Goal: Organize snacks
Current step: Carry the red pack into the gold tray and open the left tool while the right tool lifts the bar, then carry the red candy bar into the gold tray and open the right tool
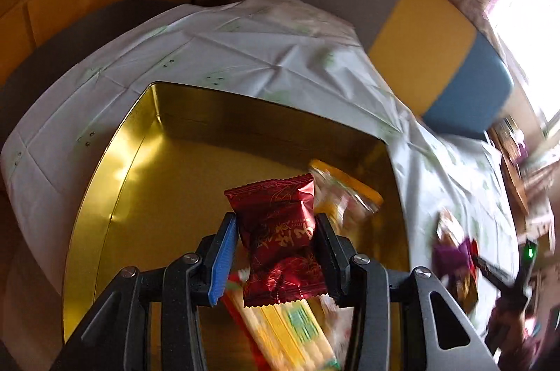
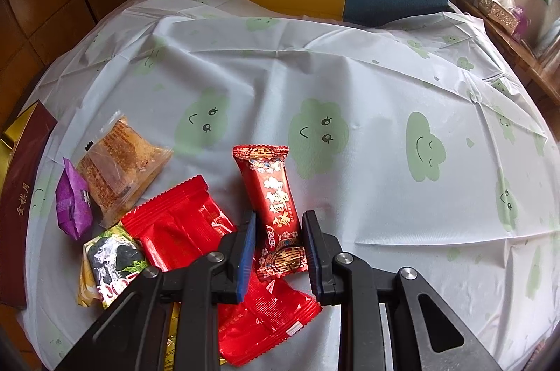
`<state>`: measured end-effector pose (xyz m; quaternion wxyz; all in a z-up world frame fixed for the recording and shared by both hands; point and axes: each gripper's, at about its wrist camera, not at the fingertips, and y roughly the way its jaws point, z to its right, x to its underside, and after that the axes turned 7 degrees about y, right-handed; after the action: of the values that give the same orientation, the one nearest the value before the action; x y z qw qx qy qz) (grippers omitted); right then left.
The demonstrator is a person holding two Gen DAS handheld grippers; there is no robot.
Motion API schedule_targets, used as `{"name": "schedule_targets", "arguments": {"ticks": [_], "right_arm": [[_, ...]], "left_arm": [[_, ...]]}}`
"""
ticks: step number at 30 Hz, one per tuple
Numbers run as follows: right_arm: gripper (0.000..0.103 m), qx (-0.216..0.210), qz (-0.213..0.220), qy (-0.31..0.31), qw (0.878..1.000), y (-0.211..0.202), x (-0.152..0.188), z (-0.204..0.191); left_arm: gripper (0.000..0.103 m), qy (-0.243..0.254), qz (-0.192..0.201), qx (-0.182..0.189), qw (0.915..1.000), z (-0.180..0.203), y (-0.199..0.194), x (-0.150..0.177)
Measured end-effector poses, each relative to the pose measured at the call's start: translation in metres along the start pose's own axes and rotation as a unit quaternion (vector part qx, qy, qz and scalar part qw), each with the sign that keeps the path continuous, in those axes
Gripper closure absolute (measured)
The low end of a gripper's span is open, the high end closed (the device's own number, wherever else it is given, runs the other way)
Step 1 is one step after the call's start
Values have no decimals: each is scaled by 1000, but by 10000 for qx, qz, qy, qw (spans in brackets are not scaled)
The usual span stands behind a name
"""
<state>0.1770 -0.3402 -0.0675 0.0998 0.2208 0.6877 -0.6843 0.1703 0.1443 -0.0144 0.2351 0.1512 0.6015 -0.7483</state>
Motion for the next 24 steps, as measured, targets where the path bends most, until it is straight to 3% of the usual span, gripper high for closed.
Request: {"name": "schedule_targets", "arguments": {"ticks": [8, 18, 20, 22, 24], "right_arm": [[77, 129, -44, -114, 9998, 2, 1, -3], [77, 127, -40, -117, 9998, 2, 3, -1], [77, 126, -41, -117, 9998, 2, 2, -1], [77, 126, -41, -121, 9998, 2, 2, -1], [77, 128, -40, -113, 9998, 2, 2, -2]], "left_arm": [[58, 43, -492, -265, 9984, -5, 60, -22], [57, -85, -704, -391, 9967, -13, 80, -25], [56, -81, -710, -439, 9965, -13, 80, -26], [45, -88, -686, -476, 9965, -13, 77, -28], [41, -105, -639, -438, 9969, -14, 72, -28]]}}
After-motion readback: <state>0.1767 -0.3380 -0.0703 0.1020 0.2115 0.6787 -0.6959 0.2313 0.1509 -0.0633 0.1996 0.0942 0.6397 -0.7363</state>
